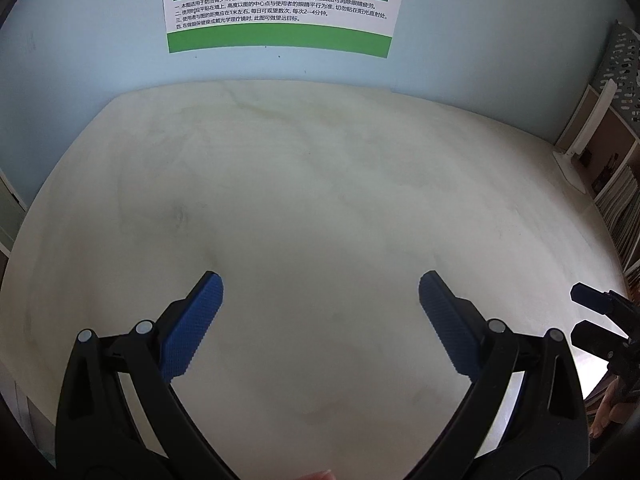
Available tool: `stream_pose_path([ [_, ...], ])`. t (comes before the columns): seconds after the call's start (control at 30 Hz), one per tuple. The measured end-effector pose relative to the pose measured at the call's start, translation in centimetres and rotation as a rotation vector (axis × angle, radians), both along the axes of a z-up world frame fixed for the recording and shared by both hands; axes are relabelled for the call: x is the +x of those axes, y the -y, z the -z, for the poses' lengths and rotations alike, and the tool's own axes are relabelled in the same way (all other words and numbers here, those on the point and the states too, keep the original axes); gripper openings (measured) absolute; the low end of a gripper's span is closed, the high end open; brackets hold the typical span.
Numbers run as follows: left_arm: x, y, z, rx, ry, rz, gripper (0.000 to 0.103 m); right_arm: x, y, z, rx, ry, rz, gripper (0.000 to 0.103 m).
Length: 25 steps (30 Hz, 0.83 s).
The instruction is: Collect trash
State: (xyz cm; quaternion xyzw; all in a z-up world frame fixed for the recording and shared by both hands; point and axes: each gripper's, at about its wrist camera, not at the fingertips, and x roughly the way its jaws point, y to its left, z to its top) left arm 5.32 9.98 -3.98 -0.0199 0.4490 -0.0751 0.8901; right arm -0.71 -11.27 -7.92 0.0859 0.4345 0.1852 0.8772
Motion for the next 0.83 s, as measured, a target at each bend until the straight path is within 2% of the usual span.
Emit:
stream_pose_path([
  [0.6,1.1,-0.1,0.5,0.039,-0.028,0.002,0.096,1.0,-0.3,0.5,0.001,-0.024,0.008,0.087],
  [0.73,1.4,0.1,1.0,0.038,-0.067,0.015,0.096,1.3,-0.1,0.6,0.01,-0.029,0.015,0.087],
  [0.83,1.2,0.5,1.1,0.068,-0.057,0.03,0.096,1.2,-0.1,0.7,0.01,-0.027,0.019,0.087],
])
